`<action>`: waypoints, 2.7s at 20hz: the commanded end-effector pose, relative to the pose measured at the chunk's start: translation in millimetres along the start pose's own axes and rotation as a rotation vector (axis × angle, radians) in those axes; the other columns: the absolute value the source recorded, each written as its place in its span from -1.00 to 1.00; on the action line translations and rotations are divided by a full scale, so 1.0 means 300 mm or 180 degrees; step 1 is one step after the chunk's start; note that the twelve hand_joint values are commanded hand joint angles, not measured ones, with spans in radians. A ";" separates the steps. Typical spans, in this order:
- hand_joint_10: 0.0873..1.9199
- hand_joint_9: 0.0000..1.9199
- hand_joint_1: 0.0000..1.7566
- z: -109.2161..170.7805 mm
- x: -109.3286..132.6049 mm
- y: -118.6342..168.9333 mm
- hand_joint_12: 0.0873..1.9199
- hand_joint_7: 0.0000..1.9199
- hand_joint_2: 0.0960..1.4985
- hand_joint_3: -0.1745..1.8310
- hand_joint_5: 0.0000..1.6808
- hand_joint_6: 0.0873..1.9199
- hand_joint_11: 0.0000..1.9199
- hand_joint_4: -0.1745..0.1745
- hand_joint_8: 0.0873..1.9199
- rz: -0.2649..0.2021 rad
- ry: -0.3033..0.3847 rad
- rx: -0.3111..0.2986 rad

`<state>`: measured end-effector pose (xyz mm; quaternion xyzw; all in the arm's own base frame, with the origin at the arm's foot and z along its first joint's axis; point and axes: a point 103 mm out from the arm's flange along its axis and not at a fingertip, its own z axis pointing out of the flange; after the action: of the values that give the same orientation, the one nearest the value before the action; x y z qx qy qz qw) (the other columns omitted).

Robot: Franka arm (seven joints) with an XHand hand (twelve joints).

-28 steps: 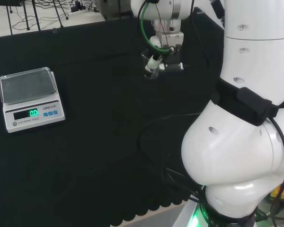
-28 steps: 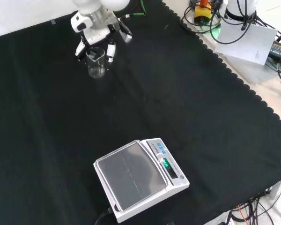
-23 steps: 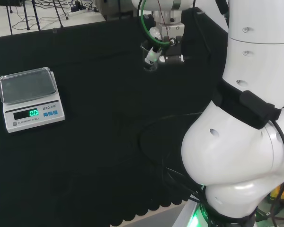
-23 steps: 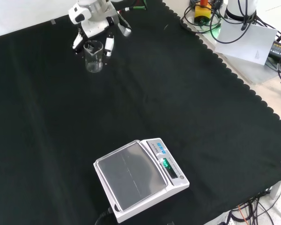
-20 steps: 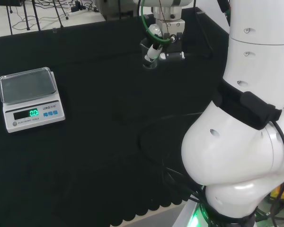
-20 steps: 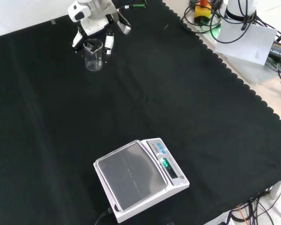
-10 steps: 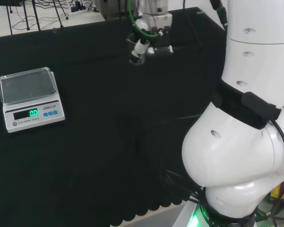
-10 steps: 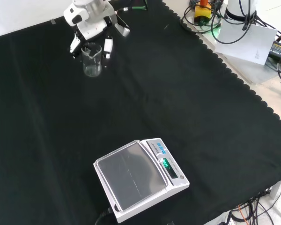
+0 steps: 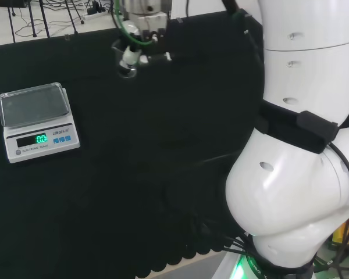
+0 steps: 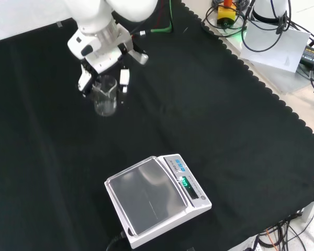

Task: Put the beaker on the electronic balance.

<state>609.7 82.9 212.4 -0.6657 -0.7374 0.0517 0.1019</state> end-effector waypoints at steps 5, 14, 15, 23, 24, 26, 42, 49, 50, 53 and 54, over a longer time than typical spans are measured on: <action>0.21 0.04 0.35 0.078 0.539 0.118 -0.07 -0.10 0.10 -0.11 -0.04 0.41 0.22 0.02 0.54 -0.0637 -0.0107 0.0238; 0.21 0.04 0.35 0.144 0.679 0.109 -0.07 -0.11 0.10 -0.11 -0.04 0.41 0.22 0.02 0.54 -0.0905 -0.0086 0.0368; 0.21 0.04 0.35 0.147 0.689 0.107 -0.07 -0.11 0.10 -0.11 -0.04 0.41 0.22 0.02 0.54 -0.0934 -0.0091 0.0374; 0.21 0.04 0.35 0.163 0.738 0.114 -0.07 -0.10 0.09 -0.10 -0.04 0.41 0.22 0.03 0.54 -0.1015 -0.0118 0.0415; 0.21 0.04 0.35 0.168 0.745 0.116 -0.07 -0.10 0.09 -0.10 -0.04 0.41 0.22 0.03 0.54 -0.1025 -0.0130 0.0433; 0.21 0.03 0.35 0.180 0.756 0.122 -0.07 -0.10 0.09 -0.10 -0.04 0.41 0.22 0.03 0.53 -0.1041 -0.0156 0.0468; 0.05 0.02 0.28 0.223 0.763 0.141 0.08 -0.22 -0.13 -0.05 -0.23 0.34 0.07 -0.44 0.46 -0.1052 -0.0200 0.0622; -0.08 -0.13 0.23 0.201 0.751 0.137 0.24 -0.39 -0.37 0.12 -0.60 0.15 -0.21 -0.14 0.21 -0.1085 -0.0168 0.0684; -0.10 -0.21 0.19 0.193 0.749 0.135 0.29 -0.48 -0.40 0.10 -0.70 -0.05 -0.31 -0.09 0.12 -0.1094 -0.0161 0.0675; -0.12 -0.40 0.05 0.166 0.741 0.127 0.40 -0.69 -0.40 -0.06 -0.84 -0.61 -0.55 0.03 -0.05 -0.1116 -0.0126 0.0615; -0.12 -0.45 0.02 0.154 0.738 0.123 0.43 -0.74 -0.38 -0.12 -0.85 -0.73 -0.61 0.06 -0.08 -0.1119 -0.0118 0.0593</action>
<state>618.1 316.0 167.6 -0.5168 -0.8326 0.1245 0.1554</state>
